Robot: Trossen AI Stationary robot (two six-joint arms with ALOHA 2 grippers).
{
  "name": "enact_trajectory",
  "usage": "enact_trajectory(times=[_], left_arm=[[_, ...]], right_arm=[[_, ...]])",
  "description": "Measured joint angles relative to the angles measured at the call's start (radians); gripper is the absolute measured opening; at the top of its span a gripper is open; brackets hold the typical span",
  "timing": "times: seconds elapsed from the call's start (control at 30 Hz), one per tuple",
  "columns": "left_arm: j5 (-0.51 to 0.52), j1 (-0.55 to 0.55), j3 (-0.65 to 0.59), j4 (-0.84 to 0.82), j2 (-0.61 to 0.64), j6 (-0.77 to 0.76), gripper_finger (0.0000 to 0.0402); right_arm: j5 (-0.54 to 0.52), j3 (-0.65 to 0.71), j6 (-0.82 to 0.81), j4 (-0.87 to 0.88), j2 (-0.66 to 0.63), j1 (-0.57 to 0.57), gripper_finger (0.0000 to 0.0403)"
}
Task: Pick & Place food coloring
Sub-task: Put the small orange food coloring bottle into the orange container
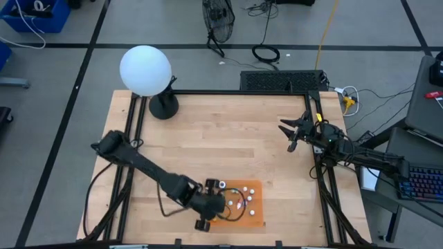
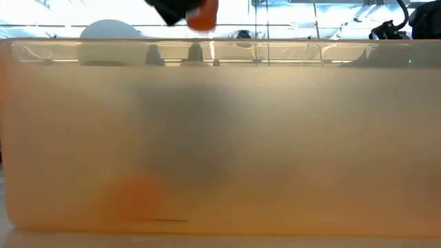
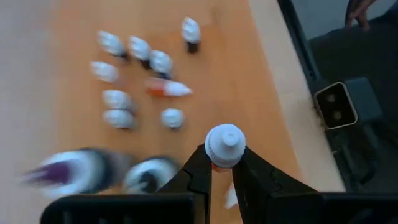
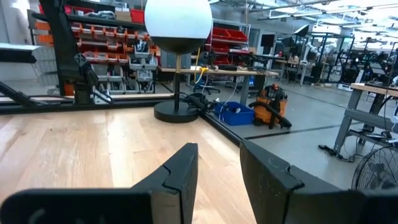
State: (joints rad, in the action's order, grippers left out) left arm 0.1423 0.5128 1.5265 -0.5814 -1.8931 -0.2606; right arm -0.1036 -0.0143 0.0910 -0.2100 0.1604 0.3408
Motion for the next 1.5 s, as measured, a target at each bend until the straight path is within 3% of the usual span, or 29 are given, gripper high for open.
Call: enact_trajectory(times=[0.2,0.63,1.13,1.5], left_arm=[[-0.064,0.014,0.0,0.141,-0.117,-0.034,0.0045],[-0.037,0.0,0.005,0.305,-0.235,-0.002,0.0045],[-0.07,0.021,-0.003,0.263,-0.206,-0.04,0.0043],[0.014,0.044,-0.005,0.151,-0.143,-0.086,0.0042]], right_arm=[[0.0,0.0,0.0,0.004,0.0,0.0,0.011],[-0.001,0.0,0.0,0.004,0.0,0.0,0.011],[0.0,0.0,0.0,0.004,0.0,0.0,0.011],[0.0,0.0,0.0,0.002,0.0,0.0,0.011]])
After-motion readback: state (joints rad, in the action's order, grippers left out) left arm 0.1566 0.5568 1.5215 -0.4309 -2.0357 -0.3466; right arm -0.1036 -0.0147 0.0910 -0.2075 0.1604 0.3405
